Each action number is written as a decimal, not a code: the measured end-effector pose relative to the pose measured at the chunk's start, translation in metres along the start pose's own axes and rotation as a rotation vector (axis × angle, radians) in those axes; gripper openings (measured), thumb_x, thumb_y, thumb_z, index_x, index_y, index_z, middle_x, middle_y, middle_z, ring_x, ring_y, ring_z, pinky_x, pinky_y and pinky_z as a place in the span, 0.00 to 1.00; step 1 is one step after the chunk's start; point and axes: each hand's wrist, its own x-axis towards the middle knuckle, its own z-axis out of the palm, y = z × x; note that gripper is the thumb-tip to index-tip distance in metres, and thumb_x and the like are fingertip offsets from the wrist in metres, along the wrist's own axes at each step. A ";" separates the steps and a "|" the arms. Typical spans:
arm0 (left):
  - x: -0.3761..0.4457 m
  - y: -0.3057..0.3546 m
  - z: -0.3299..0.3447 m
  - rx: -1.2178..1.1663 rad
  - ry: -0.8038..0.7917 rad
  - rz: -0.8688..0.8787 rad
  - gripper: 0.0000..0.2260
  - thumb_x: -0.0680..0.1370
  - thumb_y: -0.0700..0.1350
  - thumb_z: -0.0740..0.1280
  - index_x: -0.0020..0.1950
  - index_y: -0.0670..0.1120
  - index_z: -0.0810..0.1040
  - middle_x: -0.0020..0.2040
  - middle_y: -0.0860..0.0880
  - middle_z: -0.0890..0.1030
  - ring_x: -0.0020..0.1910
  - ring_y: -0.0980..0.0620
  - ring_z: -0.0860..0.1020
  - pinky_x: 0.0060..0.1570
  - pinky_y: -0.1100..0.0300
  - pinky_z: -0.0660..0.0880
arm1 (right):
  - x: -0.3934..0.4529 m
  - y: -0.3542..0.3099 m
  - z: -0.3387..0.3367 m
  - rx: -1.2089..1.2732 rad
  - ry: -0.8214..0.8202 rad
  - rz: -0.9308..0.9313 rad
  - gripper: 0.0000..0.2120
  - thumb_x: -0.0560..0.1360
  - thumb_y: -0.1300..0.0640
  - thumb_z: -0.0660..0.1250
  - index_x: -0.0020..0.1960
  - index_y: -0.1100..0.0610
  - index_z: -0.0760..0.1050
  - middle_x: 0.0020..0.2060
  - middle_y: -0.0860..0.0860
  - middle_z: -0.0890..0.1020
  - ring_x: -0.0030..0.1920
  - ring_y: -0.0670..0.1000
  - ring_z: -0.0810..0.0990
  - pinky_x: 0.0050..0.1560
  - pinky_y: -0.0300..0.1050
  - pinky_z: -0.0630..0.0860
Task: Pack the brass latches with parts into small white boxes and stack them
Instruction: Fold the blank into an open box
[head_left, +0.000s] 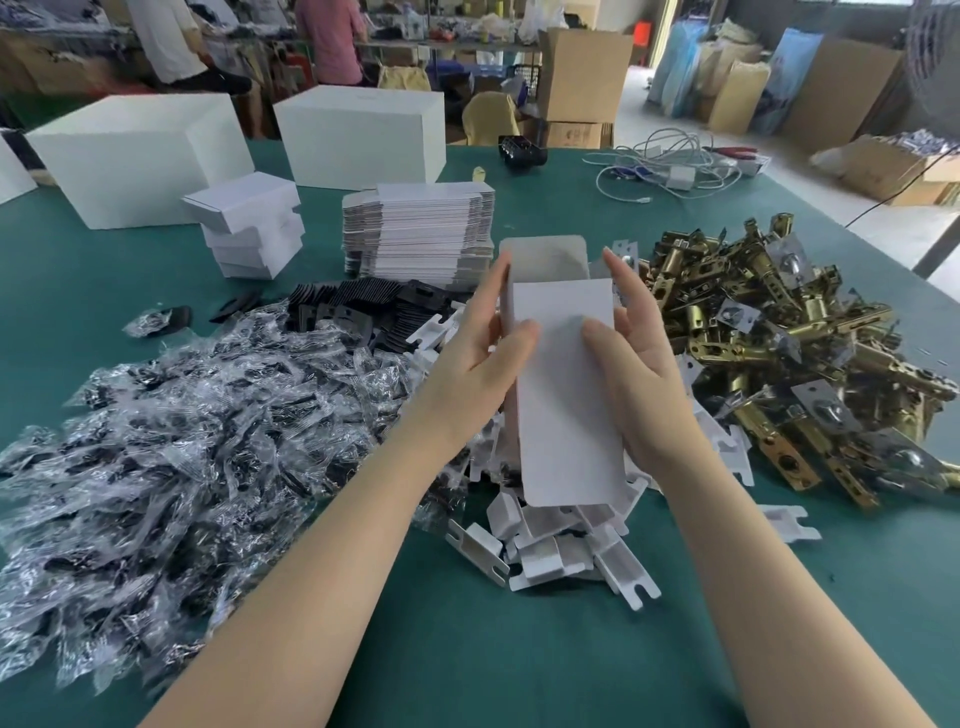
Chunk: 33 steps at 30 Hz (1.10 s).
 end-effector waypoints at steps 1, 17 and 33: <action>0.000 -0.002 0.000 0.025 0.013 -0.004 0.30 0.79 0.57 0.63 0.78 0.63 0.54 0.71 0.53 0.74 0.63 0.59 0.76 0.56 0.63 0.77 | 0.000 0.001 0.000 0.008 -0.018 0.024 0.23 0.78 0.55 0.61 0.67 0.31 0.66 0.56 0.42 0.82 0.54 0.51 0.83 0.49 0.49 0.82; 0.000 -0.027 0.000 -0.072 0.145 -0.156 0.16 0.81 0.54 0.62 0.41 0.49 0.83 0.36 0.51 0.80 0.37 0.55 0.78 0.37 0.64 0.73 | 0.005 0.018 0.006 -0.079 0.121 0.235 0.10 0.81 0.49 0.62 0.51 0.52 0.79 0.38 0.50 0.79 0.39 0.52 0.75 0.39 0.49 0.70; 0.008 -0.036 -0.003 -0.133 0.230 -0.290 0.10 0.73 0.50 0.68 0.54 0.55 0.79 0.39 0.57 0.84 0.34 0.60 0.80 0.33 0.66 0.75 | 0.006 0.022 0.002 0.168 0.145 0.507 0.10 0.79 0.56 0.66 0.59 0.47 0.74 0.35 0.51 0.83 0.36 0.54 0.77 0.36 0.47 0.70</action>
